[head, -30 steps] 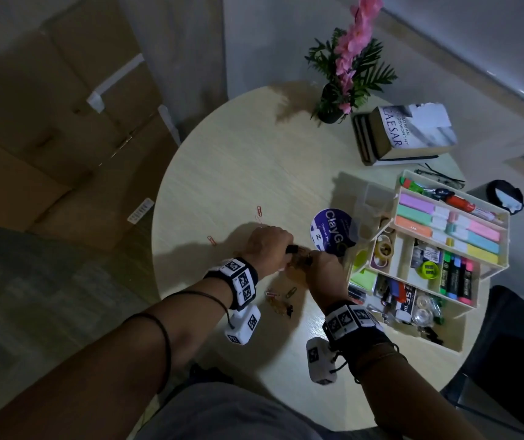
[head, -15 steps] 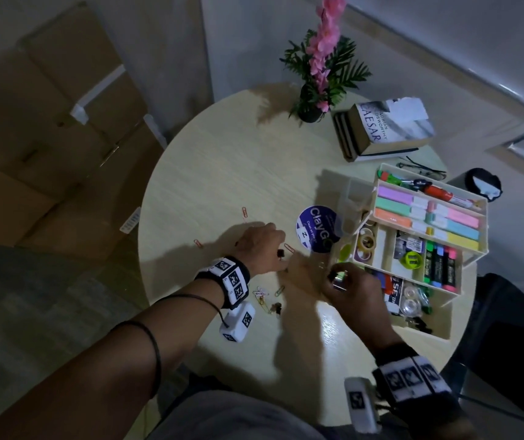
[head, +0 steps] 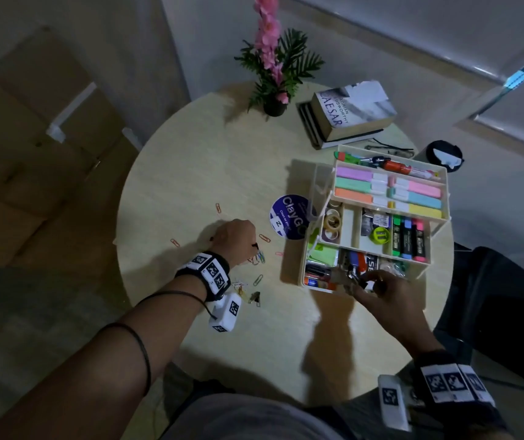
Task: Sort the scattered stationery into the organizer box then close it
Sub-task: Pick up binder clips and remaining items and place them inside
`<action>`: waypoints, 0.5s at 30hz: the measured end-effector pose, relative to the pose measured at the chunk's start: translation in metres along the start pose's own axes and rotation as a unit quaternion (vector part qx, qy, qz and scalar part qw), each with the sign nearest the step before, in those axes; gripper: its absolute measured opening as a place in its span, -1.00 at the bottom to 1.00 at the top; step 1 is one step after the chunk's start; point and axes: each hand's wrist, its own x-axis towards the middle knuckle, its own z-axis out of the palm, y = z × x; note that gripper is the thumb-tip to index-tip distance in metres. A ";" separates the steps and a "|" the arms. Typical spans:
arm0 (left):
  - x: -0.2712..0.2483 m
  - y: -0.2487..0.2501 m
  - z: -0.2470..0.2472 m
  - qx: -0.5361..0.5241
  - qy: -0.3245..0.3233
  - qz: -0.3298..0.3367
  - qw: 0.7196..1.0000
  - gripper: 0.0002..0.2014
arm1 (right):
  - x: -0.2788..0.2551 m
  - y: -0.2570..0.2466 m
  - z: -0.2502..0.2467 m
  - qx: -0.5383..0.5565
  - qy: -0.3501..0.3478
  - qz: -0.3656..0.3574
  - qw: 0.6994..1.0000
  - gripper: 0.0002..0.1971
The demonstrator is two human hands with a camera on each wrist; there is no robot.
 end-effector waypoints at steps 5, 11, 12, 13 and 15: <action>-0.001 0.000 0.006 0.026 0.005 0.037 0.999 -0.72 | 0.007 0.015 -0.007 -0.047 0.019 0.000 0.999 -0.77; -0.009 0.004 0.009 0.075 -0.007 0.065 0.995 -0.53 | 0.021 0.070 -0.025 -0.141 -0.020 0.067 0.988 -0.73; -0.011 0.006 0.008 0.082 -0.007 0.059 0.995 -0.59 | 0.023 0.076 -0.028 -0.155 -0.039 0.075 0.984 -0.72; -0.011 0.007 0.007 0.084 -0.009 0.055 0.995 -0.68 | 0.026 0.079 -0.031 -0.169 -0.060 0.077 0.981 -0.72; -0.013 0.007 0.004 0.074 -0.016 0.048 0.996 -0.79 | 0.032 0.082 -0.036 -0.186 -0.102 0.075 0.974 -0.71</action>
